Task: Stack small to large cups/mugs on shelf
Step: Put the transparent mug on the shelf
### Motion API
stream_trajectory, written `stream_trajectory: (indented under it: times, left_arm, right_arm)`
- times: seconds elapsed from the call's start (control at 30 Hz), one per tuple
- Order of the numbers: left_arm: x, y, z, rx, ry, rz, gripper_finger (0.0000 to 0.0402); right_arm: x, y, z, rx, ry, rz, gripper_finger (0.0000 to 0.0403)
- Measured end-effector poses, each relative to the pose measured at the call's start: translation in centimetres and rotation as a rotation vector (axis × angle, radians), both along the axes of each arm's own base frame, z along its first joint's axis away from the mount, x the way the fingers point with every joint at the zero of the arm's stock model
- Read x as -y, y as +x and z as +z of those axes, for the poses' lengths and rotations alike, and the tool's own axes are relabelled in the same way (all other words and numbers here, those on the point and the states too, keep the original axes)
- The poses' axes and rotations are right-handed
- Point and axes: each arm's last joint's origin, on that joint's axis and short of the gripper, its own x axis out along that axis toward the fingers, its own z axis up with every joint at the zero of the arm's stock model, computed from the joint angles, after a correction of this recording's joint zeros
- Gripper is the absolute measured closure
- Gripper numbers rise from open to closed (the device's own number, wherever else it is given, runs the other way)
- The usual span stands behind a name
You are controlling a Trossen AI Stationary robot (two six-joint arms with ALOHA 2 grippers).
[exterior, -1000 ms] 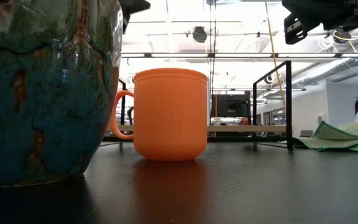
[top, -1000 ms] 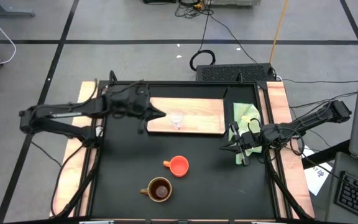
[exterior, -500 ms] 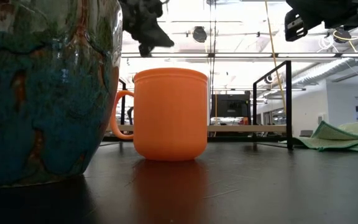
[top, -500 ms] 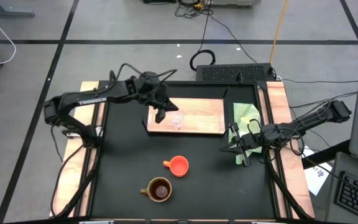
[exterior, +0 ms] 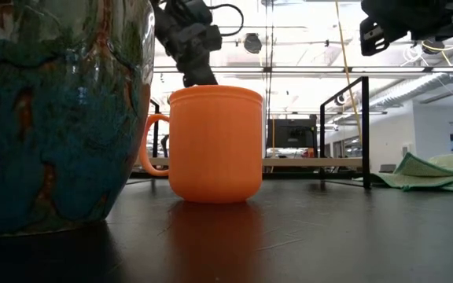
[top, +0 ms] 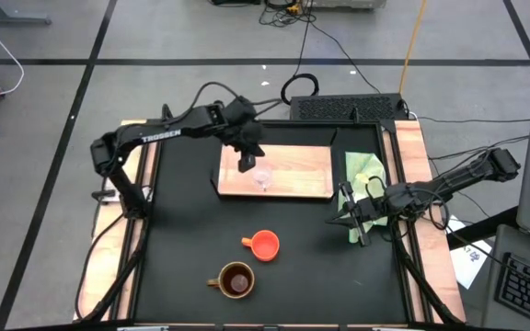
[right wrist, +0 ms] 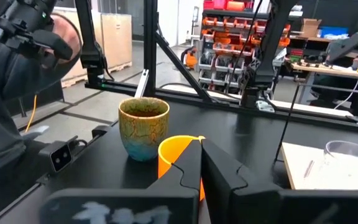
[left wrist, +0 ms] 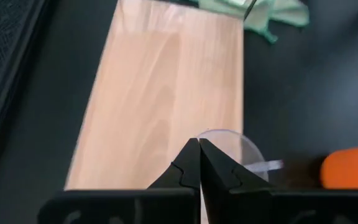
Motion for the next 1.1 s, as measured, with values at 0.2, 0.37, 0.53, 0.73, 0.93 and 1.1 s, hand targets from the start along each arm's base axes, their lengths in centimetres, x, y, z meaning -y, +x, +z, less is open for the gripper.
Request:
stream_trajectory:
  times: [0.2, 0.37, 0.53, 0.73, 0.93, 1.1]
  left_arm:
    - [-0.5, 1.0, 0.0, -0.107, 0.01, -0.039, 0.0402]
    - [-0.8, 1.4, -0.3, -0.212, -0.008, -0.064, 0.0402]
    - [-0.9, 1.8, -0.8, -0.242, 0.015, -0.057, 0.0401]
    - [-0.9, 1.8, -0.8, -0.246, 0.035, -0.08, 0.0384]
    - [-0.3, 2.1, -0.8, -0.258, 0.076, -0.101, 0.0335]
    - [0.2, 2.3, -0.8, -0.265, 0.102, -0.118, 0.0275]
  right_arm:
    - [0.1, -0.2, -0.9, -0.015, -0.005, 0.0, 0.0403]
    - [0.2, -0.4, -1.6, -0.001, 0.01, -0.002, 0.0403]
    - [0.2, -0.6, -1.9, 0.021, 0.018, -0.002, 0.0403]
    - [0.2, -0.6, -1.9, 0.021, 0.019, -0.002, 0.0403]
    - [0.2, -0.6, -1.9, 0.02, 0.019, -0.002, 0.0403]
    - [0.2, -0.6, -1.9, 0.02, 0.019, -0.003, 0.0403]
